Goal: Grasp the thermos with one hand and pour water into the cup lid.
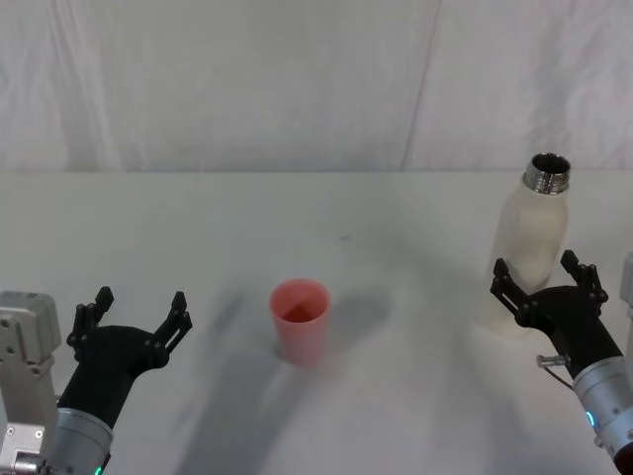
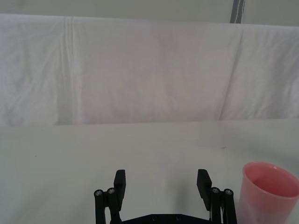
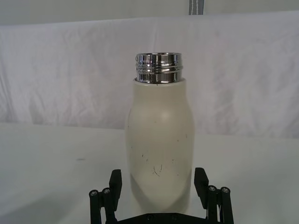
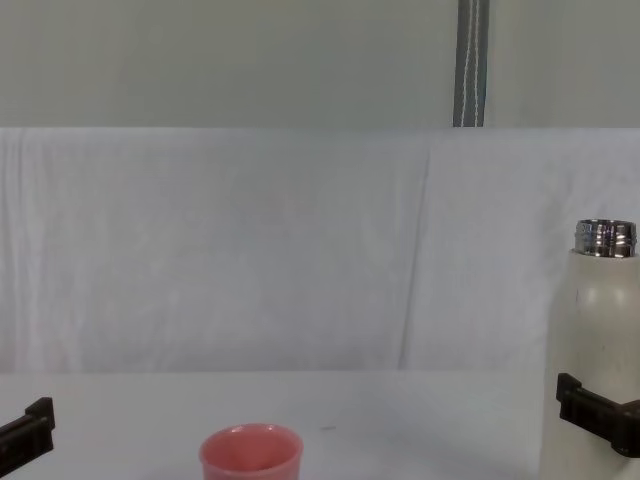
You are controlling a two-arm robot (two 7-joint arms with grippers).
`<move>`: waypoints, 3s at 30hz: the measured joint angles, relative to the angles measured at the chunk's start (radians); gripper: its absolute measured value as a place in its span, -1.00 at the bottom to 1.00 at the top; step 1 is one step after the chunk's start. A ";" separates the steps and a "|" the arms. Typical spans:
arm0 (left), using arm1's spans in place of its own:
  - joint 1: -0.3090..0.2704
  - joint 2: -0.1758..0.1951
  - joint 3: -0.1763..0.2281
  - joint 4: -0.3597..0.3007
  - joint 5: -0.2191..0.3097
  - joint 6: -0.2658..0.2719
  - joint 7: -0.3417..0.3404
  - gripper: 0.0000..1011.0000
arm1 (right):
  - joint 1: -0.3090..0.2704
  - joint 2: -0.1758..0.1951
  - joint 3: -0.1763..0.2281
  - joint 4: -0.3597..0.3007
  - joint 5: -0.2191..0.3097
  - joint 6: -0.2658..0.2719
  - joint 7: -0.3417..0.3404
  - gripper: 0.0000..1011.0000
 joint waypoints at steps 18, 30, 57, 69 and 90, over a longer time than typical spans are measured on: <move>0.000 0.000 0.000 0.000 0.000 0.000 0.000 0.98 | 0.068 0.002 -0.004 0.080 0.010 -0.013 0.028 0.98; 0.000 0.000 0.000 0.000 0.000 0.000 0.000 0.98 | 0.123 0.011 -0.013 0.137 0.009 -0.018 0.043 0.98; 0.000 0.000 0.000 0.000 0.000 0.000 0.000 0.98 | 0.129 0.012 -0.015 0.146 0.009 -0.019 0.045 0.88; 0.000 0.000 0.000 0.000 0.000 0.000 0.000 0.98 | 0.143 0.033 -0.026 0.120 0.001 0.001 0.059 0.88; 0.000 0.000 0.000 0.000 0.000 0.000 0.000 0.98 | 0.253 0.147 -0.144 0.061 -0.220 0.039 0.078 0.88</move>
